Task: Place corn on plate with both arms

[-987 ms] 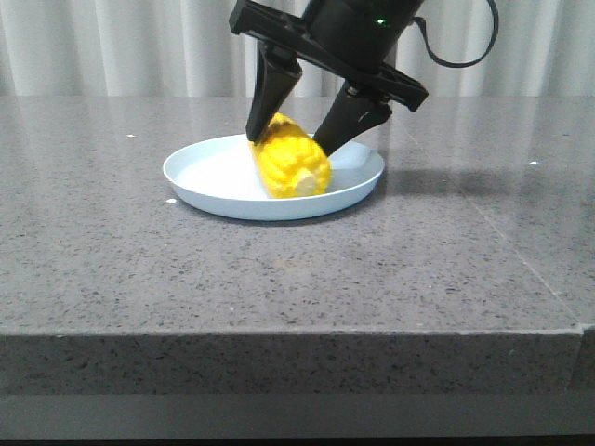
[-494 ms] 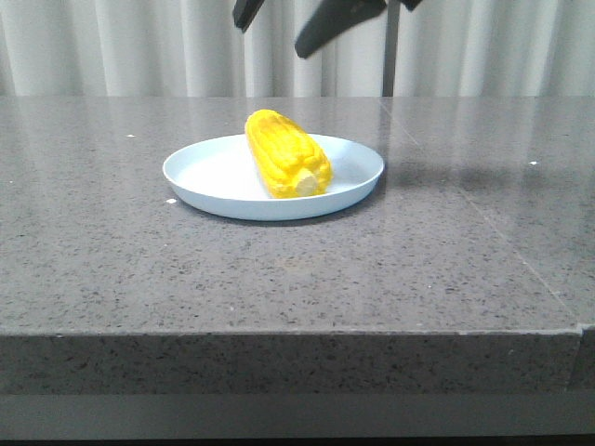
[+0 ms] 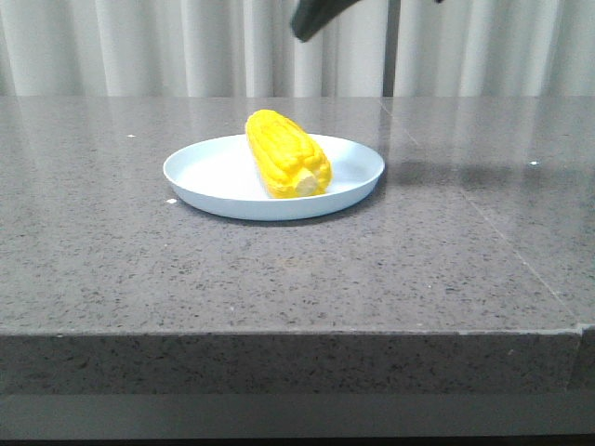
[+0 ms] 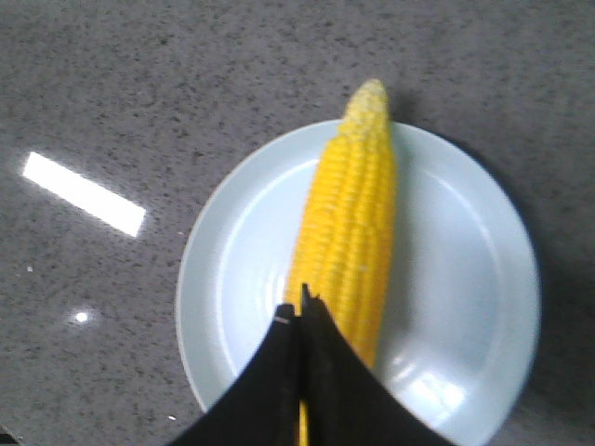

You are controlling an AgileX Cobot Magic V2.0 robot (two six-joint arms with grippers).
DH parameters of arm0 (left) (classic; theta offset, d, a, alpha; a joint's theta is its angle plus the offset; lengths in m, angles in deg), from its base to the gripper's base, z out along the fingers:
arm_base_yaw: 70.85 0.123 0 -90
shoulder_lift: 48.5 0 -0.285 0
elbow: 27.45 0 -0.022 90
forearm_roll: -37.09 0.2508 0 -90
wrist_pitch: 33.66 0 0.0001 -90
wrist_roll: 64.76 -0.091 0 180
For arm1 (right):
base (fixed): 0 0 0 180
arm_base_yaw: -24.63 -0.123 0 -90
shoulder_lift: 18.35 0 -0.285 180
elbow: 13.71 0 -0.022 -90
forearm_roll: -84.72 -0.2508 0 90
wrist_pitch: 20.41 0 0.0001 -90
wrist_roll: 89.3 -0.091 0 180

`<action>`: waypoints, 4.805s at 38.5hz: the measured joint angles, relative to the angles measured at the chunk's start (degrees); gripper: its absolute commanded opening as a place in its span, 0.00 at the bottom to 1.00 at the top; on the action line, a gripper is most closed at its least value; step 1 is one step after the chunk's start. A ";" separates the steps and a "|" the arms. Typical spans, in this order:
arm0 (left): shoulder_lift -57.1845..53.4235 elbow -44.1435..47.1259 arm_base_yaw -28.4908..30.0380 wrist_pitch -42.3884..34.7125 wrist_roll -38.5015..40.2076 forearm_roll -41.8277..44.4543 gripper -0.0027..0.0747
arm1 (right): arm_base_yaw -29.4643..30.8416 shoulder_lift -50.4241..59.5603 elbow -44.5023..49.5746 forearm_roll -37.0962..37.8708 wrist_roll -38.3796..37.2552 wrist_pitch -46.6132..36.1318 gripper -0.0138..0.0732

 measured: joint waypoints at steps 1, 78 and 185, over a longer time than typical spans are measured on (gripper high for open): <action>0.00 0.00 0.00 0.00 0.00 0.00 0.01 | 0.41 0.45 0.00 1.20 0.00 0.50 0.08; 0.00 0.00 0.00 0.00 0.08 0.00 0.01 | 7.57 84.44 74.48 28.44 -10.61 -36.38 0.08; -5.05 19.14 9.64 -12.26 -10.14 -14.99 0.01 | 7.57 84.44 74.58 28.44 -10.71 -36.51 0.08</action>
